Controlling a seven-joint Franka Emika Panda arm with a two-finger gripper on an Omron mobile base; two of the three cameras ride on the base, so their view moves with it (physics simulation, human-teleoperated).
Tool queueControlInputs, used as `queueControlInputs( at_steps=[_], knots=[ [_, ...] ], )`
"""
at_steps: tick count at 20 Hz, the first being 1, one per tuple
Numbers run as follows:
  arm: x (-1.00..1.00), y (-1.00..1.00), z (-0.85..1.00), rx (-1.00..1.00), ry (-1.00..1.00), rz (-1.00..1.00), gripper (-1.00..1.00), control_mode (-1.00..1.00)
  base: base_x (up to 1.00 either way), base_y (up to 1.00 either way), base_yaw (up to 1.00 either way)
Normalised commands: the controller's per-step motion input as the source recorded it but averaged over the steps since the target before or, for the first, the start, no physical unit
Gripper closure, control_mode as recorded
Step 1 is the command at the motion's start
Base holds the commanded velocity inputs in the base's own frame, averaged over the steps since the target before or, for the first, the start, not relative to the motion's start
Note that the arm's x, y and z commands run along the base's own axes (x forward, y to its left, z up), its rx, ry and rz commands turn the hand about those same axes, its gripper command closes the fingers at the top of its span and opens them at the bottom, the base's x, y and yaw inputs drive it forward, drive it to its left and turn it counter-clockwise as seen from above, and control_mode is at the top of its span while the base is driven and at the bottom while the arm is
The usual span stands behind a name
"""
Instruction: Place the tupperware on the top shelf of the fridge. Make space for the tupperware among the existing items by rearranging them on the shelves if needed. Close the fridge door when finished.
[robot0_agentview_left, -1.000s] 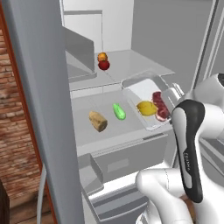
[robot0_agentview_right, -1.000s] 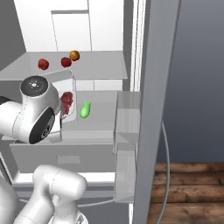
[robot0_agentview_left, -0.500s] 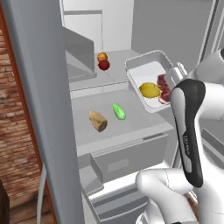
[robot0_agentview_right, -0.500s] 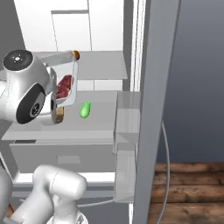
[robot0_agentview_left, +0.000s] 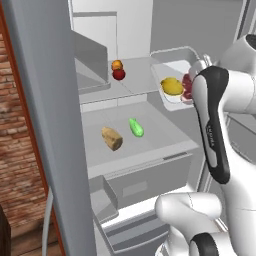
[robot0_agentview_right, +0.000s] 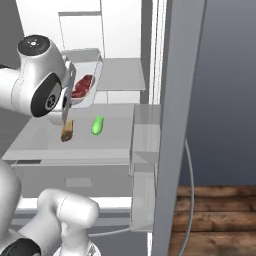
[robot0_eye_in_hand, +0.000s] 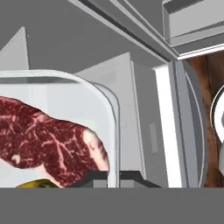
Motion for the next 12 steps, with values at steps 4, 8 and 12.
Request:
queueControlInputs(
  at_steps=[4,8,12],
  knots=[
    [0.71,-0.26,0.0,0.18,0.0,-0.07,1.0,-1.0,0.0,0.0,0.0],
    [0.75,-0.16,0.0,0.08,0.0,-0.05,1.0,-1.0,0.0,0.0,0.0],
    [0.81,-0.03,0.0,0.0,0.02,-0.05,1.0,-1.0,0.0,0.0,0.0]
  ],
)
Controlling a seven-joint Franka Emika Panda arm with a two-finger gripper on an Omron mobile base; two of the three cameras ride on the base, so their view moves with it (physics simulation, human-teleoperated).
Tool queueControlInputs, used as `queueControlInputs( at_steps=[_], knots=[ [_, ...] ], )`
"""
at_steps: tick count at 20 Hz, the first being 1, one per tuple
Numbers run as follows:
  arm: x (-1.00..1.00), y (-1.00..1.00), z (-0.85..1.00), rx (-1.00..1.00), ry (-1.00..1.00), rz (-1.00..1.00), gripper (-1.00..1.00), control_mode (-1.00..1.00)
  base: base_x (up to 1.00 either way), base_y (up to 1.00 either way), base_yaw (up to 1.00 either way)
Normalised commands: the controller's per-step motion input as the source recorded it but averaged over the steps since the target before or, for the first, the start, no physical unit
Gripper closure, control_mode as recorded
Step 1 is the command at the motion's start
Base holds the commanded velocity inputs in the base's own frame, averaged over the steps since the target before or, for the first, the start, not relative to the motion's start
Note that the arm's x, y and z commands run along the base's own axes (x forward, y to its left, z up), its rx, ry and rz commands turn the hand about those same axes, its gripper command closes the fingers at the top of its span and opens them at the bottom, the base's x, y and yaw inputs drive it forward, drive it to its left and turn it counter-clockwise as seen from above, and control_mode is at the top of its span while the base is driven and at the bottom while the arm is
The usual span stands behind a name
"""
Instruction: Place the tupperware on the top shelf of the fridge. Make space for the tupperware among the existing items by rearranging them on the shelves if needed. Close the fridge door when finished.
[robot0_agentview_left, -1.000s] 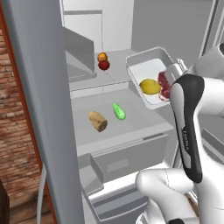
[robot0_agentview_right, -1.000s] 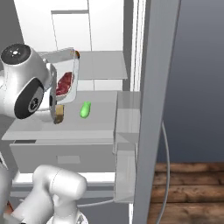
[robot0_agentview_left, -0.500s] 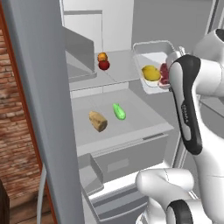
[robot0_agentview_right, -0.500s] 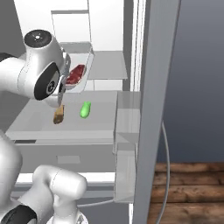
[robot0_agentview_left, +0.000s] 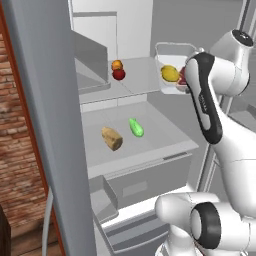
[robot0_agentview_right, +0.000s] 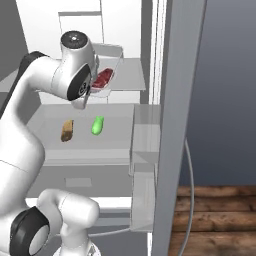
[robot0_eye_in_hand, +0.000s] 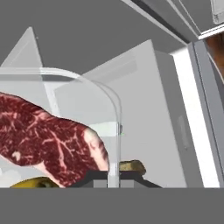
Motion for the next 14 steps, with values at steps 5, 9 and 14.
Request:
queueControlInputs(
  at_steps=[5,9,14],
  knots=[
    [0.86,-0.01,0.0,0.0,0.08,-0.06,1.0,-1.0,0.0,0.0,0.0],
    [0.81,-0.07,0.0,0.0,0.08,-0.03,1.0,-1.0,0.0,0.0,0.0],
    [0.83,-0.1,0.0,0.0,0.06,0.0,1.0,-1.0,0.0,0.0,0.0]
  ],
)
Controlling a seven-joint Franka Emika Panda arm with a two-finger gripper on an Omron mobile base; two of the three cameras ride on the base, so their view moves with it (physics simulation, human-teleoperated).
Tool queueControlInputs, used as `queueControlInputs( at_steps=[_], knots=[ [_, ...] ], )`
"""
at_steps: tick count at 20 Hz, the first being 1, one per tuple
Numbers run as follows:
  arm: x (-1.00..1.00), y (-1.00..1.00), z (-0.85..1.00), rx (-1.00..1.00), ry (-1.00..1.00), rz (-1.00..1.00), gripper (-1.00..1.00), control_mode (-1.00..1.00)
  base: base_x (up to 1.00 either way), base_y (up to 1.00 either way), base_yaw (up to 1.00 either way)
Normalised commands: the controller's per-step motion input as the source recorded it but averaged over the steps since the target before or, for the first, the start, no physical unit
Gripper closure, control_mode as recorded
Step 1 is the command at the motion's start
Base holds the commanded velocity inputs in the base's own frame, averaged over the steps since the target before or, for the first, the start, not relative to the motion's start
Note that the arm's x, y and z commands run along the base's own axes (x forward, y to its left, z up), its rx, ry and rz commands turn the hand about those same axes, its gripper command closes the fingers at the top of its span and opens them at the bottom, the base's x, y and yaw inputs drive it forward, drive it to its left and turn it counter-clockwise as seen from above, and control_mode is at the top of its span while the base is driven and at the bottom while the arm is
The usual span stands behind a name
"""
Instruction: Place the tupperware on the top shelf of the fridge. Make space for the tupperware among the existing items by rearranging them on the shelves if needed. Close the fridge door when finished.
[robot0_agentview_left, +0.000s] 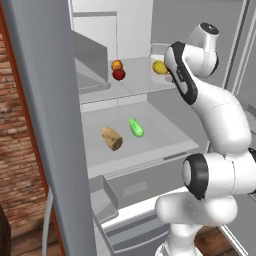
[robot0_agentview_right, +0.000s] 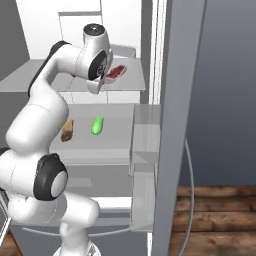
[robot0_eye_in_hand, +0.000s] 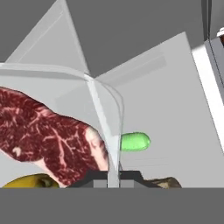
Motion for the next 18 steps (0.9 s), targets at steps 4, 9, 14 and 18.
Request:
queueControlInputs(
  at_steps=[4,9,14,18],
  knots=[
    [0.87,-0.09,0.0,0.0,0.03,0.0,1.0,-1.0,0.0,0.0,0.0],
    [0.87,-0.01,0.0,0.0,0.0,0.0,-1.0,-1.0,0.0,0.0,0.0],
    [0.71,0.0,0.0,-0.02,0.0,0.0,-1.0,-1.0,0.0,0.0,0.0],
    [0.11,0.04,-0.07,-0.12,-0.15,0.01,-1.0,-1.0,0.0,0.0,0.0]
  ],
)
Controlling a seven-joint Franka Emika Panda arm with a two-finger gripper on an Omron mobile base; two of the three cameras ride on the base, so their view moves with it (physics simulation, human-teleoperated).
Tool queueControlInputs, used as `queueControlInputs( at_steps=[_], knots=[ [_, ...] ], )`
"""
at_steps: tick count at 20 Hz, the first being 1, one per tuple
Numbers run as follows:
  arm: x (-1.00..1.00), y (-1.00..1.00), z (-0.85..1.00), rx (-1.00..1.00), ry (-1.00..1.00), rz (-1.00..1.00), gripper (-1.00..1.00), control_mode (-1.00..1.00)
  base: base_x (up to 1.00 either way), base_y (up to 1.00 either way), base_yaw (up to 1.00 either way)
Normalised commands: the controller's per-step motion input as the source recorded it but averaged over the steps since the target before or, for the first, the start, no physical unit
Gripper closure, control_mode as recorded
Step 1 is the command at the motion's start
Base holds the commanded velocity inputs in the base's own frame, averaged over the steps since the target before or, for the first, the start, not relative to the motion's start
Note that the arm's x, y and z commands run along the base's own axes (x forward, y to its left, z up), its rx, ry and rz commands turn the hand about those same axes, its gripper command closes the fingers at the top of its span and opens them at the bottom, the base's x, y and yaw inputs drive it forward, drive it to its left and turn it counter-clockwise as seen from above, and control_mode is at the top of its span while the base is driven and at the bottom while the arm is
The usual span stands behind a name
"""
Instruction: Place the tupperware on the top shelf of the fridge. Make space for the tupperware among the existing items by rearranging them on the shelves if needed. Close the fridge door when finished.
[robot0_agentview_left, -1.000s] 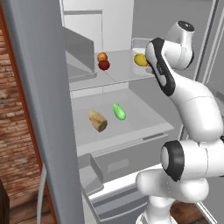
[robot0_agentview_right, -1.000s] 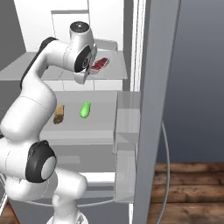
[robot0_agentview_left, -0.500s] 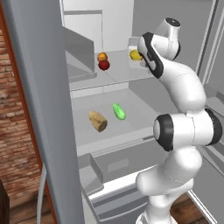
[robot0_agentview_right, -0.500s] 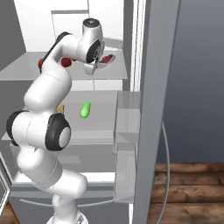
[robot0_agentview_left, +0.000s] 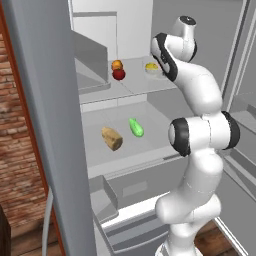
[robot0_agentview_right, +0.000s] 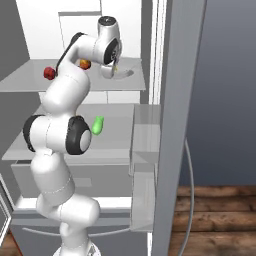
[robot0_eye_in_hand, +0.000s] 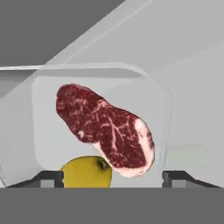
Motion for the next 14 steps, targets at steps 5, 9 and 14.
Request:
queueControlInputs(
  at_steps=[5,9,14],
  knots=[
    [-0.72,0.37,-0.18,-0.25,-0.26,0.09,-1.0,-1.0,0.0,0.0,0.0],
    [-1.0,0.47,-0.31,-0.24,-0.14,0.08,-1.0,-1.0,0.0,0.0,0.0],
    [-1.0,0.18,-0.12,-0.14,-0.07,0.02,-1.0,-1.0,0.0,0.0,0.0]
  ],
)
